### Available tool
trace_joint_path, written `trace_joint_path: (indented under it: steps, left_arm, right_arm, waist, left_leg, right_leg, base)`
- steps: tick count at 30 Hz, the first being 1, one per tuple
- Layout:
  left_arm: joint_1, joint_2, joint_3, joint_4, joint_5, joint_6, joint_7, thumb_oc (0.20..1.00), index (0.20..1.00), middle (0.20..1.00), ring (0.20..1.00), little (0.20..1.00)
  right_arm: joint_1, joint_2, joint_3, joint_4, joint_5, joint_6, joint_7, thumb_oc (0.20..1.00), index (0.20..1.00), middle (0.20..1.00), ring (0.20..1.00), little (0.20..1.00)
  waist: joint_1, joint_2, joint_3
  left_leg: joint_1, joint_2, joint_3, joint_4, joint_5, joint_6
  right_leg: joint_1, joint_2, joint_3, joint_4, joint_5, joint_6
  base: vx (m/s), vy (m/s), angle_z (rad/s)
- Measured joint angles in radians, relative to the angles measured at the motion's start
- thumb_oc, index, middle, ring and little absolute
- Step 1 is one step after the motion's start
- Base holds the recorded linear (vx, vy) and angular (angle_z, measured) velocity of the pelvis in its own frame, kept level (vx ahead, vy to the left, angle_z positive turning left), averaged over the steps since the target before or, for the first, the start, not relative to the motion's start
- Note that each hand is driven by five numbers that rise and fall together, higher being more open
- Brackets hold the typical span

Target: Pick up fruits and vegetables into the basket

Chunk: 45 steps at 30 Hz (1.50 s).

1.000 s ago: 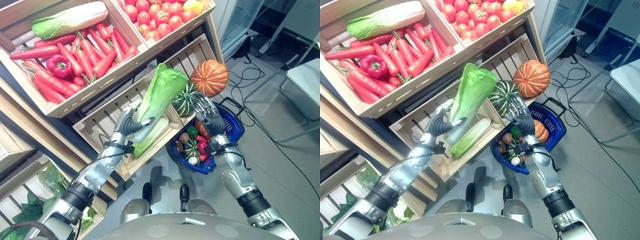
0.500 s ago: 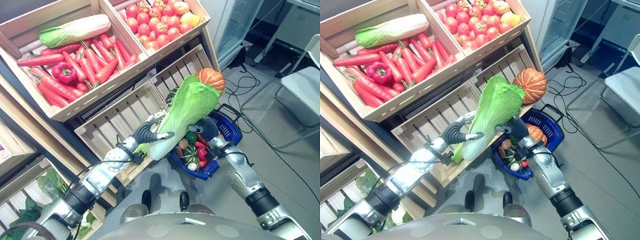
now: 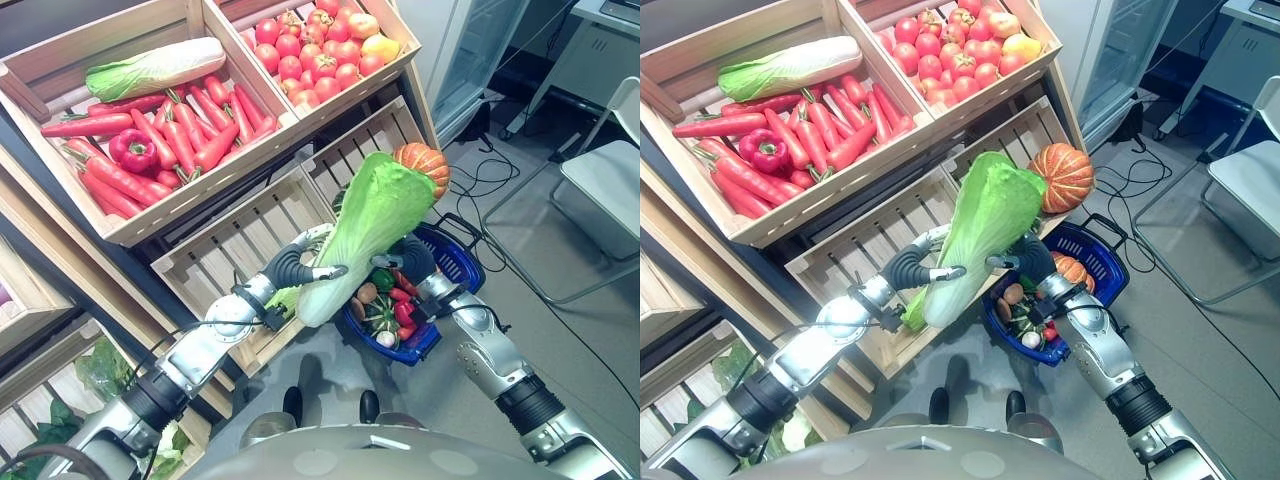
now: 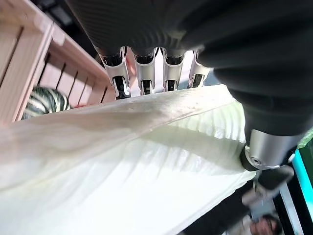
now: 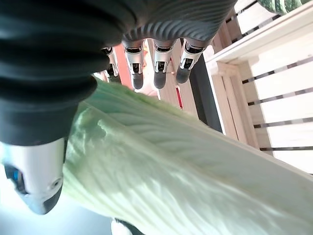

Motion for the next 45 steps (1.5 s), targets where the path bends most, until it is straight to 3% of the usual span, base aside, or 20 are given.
trace_joint_path:
  steps: [4, 9, 25, 39, 45]
  left_arm:
    - [0.05, -0.012, 0.059, 0.0, 0.007, -0.002, 0.094, 0.2, 0.2, 0.2, 0.2, 0.2]
    - [0.1, -0.022, 0.123, 0.0, 0.011, -0.005, 0.113, 0.2, 0.2, 0.2, 0.2, 0.2]
    - [0.07, 0.004, 0.067, -0.001, 0.115, -0.005, 0.031, 0.2, 0.2, 0.2, 0.2, 0.2]
    - [0.042, 0.018, 0.016, -0.001, 0.12, -0.002, -0.041, 0.2, 0.2, 0.2, 0.2, 0.2]
    - [0.024, 0.055, 0.006, -0.003, 0.197, 0.0, -0.037, 0.2, 0.2, 0.2, 0.2, 0.2]
  right_arm:
    - [0.021, 0.013, -0.012, 0.0, -0.023, -0.002, -0.043, 1.0, 1.0, 1.0, 1.0, 1.0]
    - [0.049, 0.039, -0.041, 0.0, -0.031, -0.006, -0.064, 1.0, 1.0, 1.0, 1.0, 1.0]
    - [0.04, 0.043, -0.036, -0.082, 0.051, -0.021, -0.018, 1.0, 1.0, 1.0, 1.0, 1.0]
    - [0.029, 0.027, 0.003, -0.107, 0.138, -0.021, 0.017, 1.0, 1.0, 1.0, 1.0, 1.0]
    - [0.028, 0.009, 0.013, -0.107, 0.138, -0.014, 0.023, 1.0, 1.0, 1.0, 1.0, 1.0]
  waist:
    - [0.0, 0.0, 0.0]
    - [0.003, 0.0, -0.001]
    - [0.0, 0.002, -0.002]
    - [-0.002, 0.002, -0.002]
    - [-0.002, 0.002, -0.003]
  left_leg:
    - [0.0, 0.001, 0.0, 0.0, 0.0, 0.0]
    - [-0.004, 0.001, -0.002, 0.0, 0.0, 0.001]
    - [-0.017, 0.001, -0.001, 0.0, 0.001, 0.002]
    - [-0.02, 0.001, 0.001, 0.0, 0.001, 0.002]
    - [-0.021, 0.001, 0.001, 0.0, 0.001, 0.002]
  right_leg:
    - [-0.001, 0.0, 0.0, 0.0, 0.0, 0.0]
    - [-0.004, -0.002, -0.001, 0.0, 0.0, 0.0]
    - [-0.016, -0.008, 0.0, 0.0, 0.0, 0.0]
    - [-0.021, -0.007, 0.002, 0.0, 0.0, 0.0]
    - [-0.021, -0.008, 0.002, 0.0, 0.0, 0.0]
  base:
    - [0.0, 0.0, 0.0]
    - [0.0, 0.0, 0.0]
    - [0.0, 0.0, 0.0]
    - [0.0, 0.0, 0.0]
    - [0.0, 0.0, 0.0]
